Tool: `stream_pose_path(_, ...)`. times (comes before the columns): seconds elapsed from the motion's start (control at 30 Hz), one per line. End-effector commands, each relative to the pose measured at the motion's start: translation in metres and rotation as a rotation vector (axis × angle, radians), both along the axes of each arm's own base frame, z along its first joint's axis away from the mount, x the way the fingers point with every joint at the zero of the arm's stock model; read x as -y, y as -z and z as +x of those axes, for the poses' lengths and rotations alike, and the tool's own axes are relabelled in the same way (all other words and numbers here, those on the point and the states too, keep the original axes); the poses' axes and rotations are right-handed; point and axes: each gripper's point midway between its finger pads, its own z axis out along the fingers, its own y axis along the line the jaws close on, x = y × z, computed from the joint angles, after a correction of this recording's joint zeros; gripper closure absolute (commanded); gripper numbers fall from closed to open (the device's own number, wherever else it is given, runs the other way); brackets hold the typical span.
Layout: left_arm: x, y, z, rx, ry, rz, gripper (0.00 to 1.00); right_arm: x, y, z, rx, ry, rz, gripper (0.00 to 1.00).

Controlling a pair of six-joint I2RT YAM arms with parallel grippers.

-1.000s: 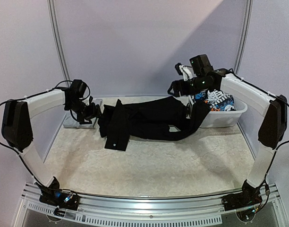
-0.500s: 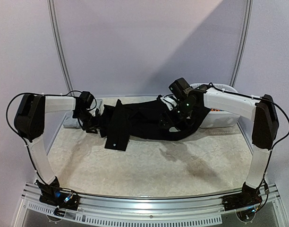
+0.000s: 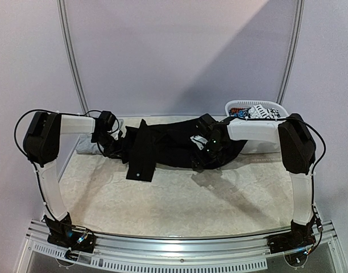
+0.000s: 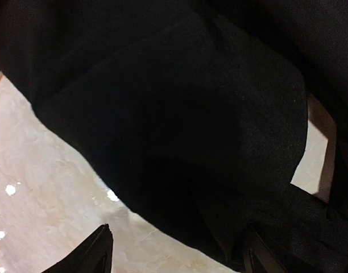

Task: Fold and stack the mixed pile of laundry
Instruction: Smooth out the flattened shirt at the center of the board.

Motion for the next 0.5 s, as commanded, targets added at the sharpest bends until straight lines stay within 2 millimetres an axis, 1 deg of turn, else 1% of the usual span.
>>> stream_pose_path(0.0,0.009,-0.006,0.012,0.037,0.021,-0.020,0.86,0.002,0.010,0.008,0.015,0.038,-0.040,0.24)
stream_pose_path(0.03,0.009,-0.007,0.012,0.040,0.025,-0.020,0.88,0.002,0.015,0.007,0.008,0.039,-0.045,0.27)
stream_pose_path(0.13,0.008,-0.010,0.012,0.045,0.035,-0.010,0.92,0.003,0.023,0.005,-0.001,0.043,-0.044,0.42)
stream_pose_path(0.23,0.007,-0.013,0.011,0.053,0.043,-0.005,0.96,0.001,0.023,0.006,0.008,0.048,-0.025,0.61)
stream_pose_path(0.3,0.006,-0.016,0.011,0.058,0.046,-0.001,1.00,-0.002,0.019,0.008,0.013,0.050,-0.013,0.77)
stream_pose_path(0.37,0.004,-0.019,0.011,0.061,0.045,0.011,1.00,-0.006,0.012,0.007,0.004,0.044,0.002,0.92)
stream_pose_path(0.4,0.002,-0.022,0.011,0.064,0.046,0.023,1.00,-0.010,0.006,0.007,-0.002,0.038,0.016,0.96)
stream_pose_path(0.47,-0.004,-0.030,0.009,0.067,0.044,0.056,1.00,-0.013,-0.006,0.001,-0.029,0.025,0.037,1.00)
